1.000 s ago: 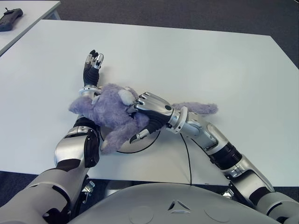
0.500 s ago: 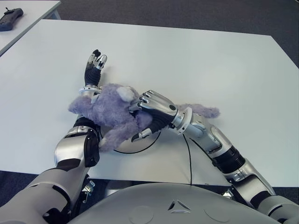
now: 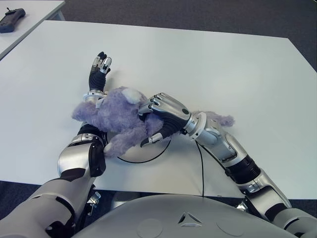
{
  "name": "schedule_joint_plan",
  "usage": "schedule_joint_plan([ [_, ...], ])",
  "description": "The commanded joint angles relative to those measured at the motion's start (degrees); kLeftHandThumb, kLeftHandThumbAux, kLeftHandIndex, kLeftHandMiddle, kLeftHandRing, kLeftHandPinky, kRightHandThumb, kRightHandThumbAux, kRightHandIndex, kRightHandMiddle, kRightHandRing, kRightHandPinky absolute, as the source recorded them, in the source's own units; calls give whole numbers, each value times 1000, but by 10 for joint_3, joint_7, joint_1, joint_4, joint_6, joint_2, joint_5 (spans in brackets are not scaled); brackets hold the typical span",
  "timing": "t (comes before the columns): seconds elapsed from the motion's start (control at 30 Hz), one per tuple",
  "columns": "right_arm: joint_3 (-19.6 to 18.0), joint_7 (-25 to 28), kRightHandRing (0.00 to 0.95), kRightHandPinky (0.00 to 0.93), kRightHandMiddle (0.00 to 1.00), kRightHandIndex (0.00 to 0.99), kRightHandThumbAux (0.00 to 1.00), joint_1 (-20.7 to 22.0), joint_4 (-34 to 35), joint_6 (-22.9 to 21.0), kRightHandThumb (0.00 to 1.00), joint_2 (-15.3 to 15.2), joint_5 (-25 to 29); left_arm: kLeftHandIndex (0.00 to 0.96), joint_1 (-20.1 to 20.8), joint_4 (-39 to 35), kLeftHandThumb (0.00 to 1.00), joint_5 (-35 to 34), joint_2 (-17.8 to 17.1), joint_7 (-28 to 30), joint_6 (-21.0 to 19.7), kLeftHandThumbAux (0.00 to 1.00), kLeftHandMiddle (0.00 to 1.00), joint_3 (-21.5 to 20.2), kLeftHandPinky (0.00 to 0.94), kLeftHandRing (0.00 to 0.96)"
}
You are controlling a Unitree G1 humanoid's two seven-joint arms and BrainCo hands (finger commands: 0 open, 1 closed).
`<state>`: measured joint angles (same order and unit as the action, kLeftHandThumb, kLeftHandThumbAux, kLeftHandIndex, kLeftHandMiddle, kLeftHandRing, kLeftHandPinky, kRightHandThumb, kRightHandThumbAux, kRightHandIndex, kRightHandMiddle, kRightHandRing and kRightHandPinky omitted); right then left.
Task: Put the doll into the plate.
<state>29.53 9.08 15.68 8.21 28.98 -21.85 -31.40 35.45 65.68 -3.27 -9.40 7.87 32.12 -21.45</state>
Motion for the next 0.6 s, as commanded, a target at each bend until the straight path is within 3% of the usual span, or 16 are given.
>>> schedule_joint_plan([
  [0.03, 3, 8, 0, 0, 0, 0, 275, -20, -28, 9, 68, 7, 4, 17, -142, 100, 0, 2, 79, -41, -14, 398, 42, 5, 0, 4],
  [0.3, -11, 11, 0, 0, 0, 0, 265, -13, -28, 6, 77, 9, 20, 43, -144, 101, 0, 37, 78, -92, 6, 381, 54, 30, 0, 14],
  [0.6, -27, 10, 0, 0, 0, 0, 264, -8, -20, -2, 97, 11, 25, 38, -141, 106, 0, 33, 73, -96, -29, 352, 25, 29, 0, 0],
])
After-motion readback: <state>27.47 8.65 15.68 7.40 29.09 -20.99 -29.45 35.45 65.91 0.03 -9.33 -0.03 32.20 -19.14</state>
